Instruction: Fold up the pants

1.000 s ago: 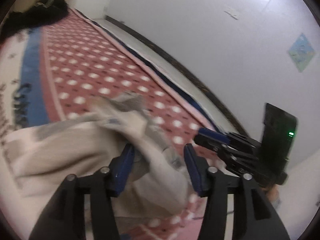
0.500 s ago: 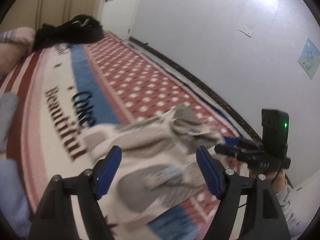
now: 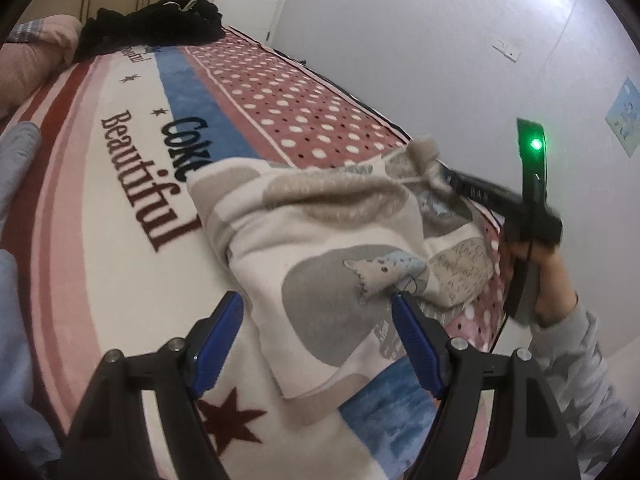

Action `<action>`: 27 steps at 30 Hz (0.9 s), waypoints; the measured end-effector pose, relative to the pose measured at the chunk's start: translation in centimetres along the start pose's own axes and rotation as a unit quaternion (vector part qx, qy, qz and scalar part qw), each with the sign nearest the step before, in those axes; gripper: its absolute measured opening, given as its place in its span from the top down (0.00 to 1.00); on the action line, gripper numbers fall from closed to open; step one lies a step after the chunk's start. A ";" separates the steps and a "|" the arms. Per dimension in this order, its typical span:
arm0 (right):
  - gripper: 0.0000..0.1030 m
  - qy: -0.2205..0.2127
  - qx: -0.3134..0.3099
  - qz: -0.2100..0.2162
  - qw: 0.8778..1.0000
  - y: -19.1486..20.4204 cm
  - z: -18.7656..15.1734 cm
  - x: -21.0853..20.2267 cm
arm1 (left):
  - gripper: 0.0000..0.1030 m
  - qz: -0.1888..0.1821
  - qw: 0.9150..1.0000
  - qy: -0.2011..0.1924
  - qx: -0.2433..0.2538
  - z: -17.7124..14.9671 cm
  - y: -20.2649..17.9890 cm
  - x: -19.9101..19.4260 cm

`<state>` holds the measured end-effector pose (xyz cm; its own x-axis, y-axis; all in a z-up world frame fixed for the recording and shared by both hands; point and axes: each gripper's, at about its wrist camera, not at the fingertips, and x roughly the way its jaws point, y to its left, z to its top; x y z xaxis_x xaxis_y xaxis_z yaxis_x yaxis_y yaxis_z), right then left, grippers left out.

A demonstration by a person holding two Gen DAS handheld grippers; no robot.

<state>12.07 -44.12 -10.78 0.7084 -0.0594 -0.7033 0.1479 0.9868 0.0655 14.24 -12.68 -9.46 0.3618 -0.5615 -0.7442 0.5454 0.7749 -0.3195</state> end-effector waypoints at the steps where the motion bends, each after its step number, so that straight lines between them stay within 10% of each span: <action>1: 0.82 0.001 0.001 -0.013 1.000 -0.6 0.1 0.1 | 0.29 -0.005 1.000 0.000 0.004 -0.2 -0.1 0.0; 7: 0.79 -0.013 0.015 0.065 0.998 -2.1 -1.1 -4.3 | 0.29 0.000 0.999 -0.005 0.052 -1.3 -1.4 -0.9; 15: 0.54 -0.008 -0.138 0.190 0.972 6.8 -5.1 -10.1 | 0.41 0.063 0.993 -0.003 0.097 -2.3 -2.9 0.3; 23: 0.55 0.000 -0.289 0.085 0.953 14.3 -9.5 -6.2 | 0.56 0.072 0.994 0.009 0.079 -3.3 -1.1 0.5; 27: 0.97 -0.021 -0.306 0.026 0.952 14.0 -9.5 -5.9 | 0.57 0.081 0.995 0.015 0.064 -4.0 0.1 0.9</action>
<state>3.38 -28.53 -12.46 0.7328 -0.0021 -0.6804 -0.3079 0.8908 -0.3343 11.61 -11.97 -12.51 0.4301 -0.4224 -0.7979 0.5742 0.8100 -0.1193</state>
